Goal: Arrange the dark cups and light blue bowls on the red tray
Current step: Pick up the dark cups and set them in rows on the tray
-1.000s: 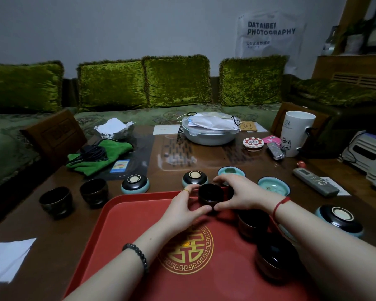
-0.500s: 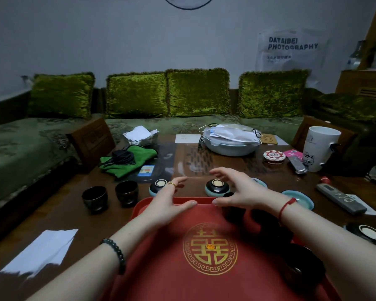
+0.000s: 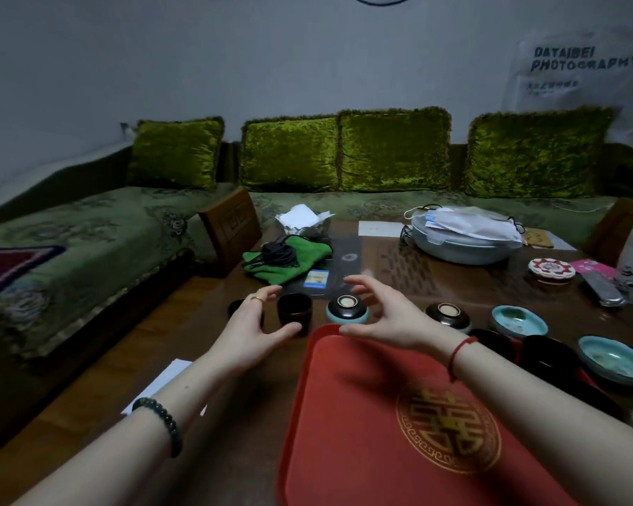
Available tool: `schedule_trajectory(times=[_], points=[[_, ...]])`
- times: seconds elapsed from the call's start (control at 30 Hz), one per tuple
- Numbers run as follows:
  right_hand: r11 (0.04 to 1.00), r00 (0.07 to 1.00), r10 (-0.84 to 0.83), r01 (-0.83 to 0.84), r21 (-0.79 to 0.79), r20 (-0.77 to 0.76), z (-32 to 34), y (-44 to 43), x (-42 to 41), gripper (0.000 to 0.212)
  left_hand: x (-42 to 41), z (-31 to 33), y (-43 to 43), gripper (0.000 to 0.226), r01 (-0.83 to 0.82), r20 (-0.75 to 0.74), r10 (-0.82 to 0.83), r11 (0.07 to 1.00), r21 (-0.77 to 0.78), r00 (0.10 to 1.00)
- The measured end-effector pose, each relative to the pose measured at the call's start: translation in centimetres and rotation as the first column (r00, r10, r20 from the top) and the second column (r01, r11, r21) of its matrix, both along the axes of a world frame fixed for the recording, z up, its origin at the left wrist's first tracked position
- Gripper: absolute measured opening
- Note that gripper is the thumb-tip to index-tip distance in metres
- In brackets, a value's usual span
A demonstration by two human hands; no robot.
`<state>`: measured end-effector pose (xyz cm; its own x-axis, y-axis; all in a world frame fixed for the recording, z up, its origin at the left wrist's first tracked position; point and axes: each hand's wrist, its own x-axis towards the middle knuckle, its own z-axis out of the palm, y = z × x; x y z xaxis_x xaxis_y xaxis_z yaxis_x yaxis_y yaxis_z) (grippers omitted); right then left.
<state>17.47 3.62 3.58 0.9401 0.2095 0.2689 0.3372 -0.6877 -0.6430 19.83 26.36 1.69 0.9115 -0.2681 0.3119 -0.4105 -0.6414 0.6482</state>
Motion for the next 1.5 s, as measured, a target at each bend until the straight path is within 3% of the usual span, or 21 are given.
schedule_trajectory(times=[0.2,0.6,0.83,1.17,1.5], points=[[0.991,0.999,0.000,0.006,0.136,-0.044,-2.1,3.2,2.9,0.069,0.6,-2.8,0.7,0.066,-0.022,-0.084,0.018,0.999,-0.045,0.996],[0.981,0.992,-0.054,0.075,0.179,-0.117,-5.4,6.1,7.7,0.066,2.9,-6.2,-0.8,0.069,-0.049,-0.244,-0.006,0.974,-0.221,0.970],[0.966,0.991,-0.101,0.119,0.231,-0.088,-5.8,6.5,7.9,0.067,3.3,-6.2,-1.3,0.062,-0.076,-0.233,0.002,0.947,-0.312,0.972],[0.911,0.990,-0.142,0.124,0.394,0.018,-2.0,4.4,3.9,0.056,1.3,-3.5,-3.5,0.033,-0.011,-0.088,-0.049,0.818,-0.575,0.995],[0.952,0.989,-0.150,0.140,0.273,0.014,1.5,-2.8,-4.1,0.054,-3.6,-1.5,-9.4,0.034,0.107,-0.037,-0.155,0.813,-0.572,0.987]])
